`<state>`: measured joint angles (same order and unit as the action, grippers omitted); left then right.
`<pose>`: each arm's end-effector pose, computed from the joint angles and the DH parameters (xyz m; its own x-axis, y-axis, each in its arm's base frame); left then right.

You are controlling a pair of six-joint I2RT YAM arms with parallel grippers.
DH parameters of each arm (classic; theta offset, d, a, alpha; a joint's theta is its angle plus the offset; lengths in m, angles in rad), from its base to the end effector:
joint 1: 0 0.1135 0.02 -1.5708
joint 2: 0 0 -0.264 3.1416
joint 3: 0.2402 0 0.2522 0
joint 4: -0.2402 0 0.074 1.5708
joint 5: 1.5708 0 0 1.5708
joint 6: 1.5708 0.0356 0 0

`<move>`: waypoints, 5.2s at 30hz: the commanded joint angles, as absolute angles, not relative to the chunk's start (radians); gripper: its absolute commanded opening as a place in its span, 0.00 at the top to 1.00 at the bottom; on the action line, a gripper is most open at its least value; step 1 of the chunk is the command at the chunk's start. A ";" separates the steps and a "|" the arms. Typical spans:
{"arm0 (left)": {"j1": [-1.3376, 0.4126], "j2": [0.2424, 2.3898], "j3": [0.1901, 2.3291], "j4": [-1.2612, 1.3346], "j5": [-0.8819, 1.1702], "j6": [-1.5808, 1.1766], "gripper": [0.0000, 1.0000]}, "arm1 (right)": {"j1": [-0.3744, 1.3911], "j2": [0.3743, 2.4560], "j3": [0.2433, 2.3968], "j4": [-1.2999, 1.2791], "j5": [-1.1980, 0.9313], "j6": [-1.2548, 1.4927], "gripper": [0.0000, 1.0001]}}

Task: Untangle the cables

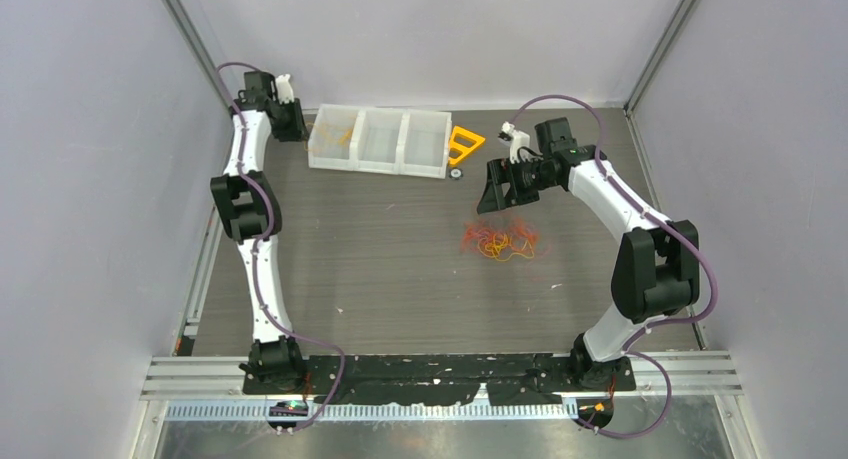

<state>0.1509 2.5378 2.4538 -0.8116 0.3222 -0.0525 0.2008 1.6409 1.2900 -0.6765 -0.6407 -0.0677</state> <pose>0.5492 0.0721 0.2185 -0.7734 -0.1679 -0.6112 0.0125 0.9600 -0.2796 0.3310 0.0891 0.2612 -0.8055 -0.2193 -0.5505 -0.5184 0.7107 0.4755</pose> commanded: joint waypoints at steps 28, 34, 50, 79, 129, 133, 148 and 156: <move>0.027 2.336 2.325 -0.663 0.284 0.059 1.00 | 0.195 1.647 1.323 -0.663 -0.680 -0.045 0.12; 0.009 2.438 2.396 -0.714 0.161 0.008 1.00 | 0.190 1.647 1.315 -0.666 -0.681 -0.051 0.12; -0.029 2.555 2.524 -0.915 0.166 0.029 0.89 | 0.178 1.690 1.334 -0.673 -0.692 -0.043 0.12; 0.035 2.181 2.231 -0.784 0.365 -0.026 0.50 | 0.178 1.642 1.334 -0.672 -0.711 -0.042 0.12; 0.036 2.439 2.145 -0.410 0.440 -0.586 1.00 | 0.157 1.690 1.319 -0.681 -0.687 -0.048 0.12; 0.051 2.463 2.113 -0.315 0.530 -0.659 1.00 | 0.155 1.693 1.316 -0.683 -0.685 -0.048 0.12; 0.065 2.350 2.066 -0.320 0.419 -0.615 0.51 | 0.155 1.698 1.332 -0.689 -0.690 -0.045 0.12; 0.045 2.192 1.967 -0.377 0.211 -0.516 0.38 | 0.155 1.683 1.333 -0.688 -0.702 -0.044 0.12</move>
<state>0.0582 2.3394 1.9953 -0.3729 0.3500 -0.5968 0.1596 1.7084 1.3052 -0.6834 -0.6853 -0.0467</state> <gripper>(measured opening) 0.578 0.883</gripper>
